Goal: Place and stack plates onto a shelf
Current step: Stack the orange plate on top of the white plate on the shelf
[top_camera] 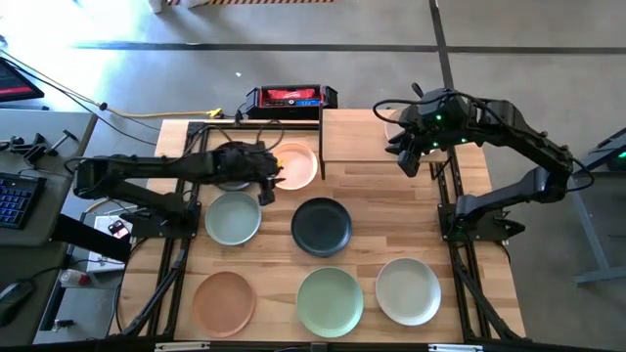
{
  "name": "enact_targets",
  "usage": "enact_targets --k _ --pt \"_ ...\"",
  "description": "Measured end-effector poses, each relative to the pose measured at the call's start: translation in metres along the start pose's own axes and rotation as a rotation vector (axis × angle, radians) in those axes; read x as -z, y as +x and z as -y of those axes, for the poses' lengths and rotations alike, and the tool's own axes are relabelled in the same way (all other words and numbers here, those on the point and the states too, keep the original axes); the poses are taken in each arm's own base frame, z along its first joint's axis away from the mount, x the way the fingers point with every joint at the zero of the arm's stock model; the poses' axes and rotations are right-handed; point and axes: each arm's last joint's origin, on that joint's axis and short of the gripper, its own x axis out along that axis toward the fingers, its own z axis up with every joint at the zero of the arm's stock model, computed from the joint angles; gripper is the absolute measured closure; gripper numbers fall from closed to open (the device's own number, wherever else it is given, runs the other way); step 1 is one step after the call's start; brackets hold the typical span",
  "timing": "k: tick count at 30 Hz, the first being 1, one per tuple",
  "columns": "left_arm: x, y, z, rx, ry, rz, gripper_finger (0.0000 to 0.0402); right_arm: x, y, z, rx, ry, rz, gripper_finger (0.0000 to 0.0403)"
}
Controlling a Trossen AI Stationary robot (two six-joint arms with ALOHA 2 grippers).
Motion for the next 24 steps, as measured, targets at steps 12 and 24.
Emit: enact_targets --k 12,24 --pt "0.022 0.050 0.009 0.029 0.057 -0.200 0.0255 0.000 0.000 0.000 0.001 -0.007 0.000 0.0306" --pt "0.039 0.078 0.015 0.048 0.072 -0.313 0.0255 0.000 0.000 0.000 0.003 -0.008 0.000 0.0306"
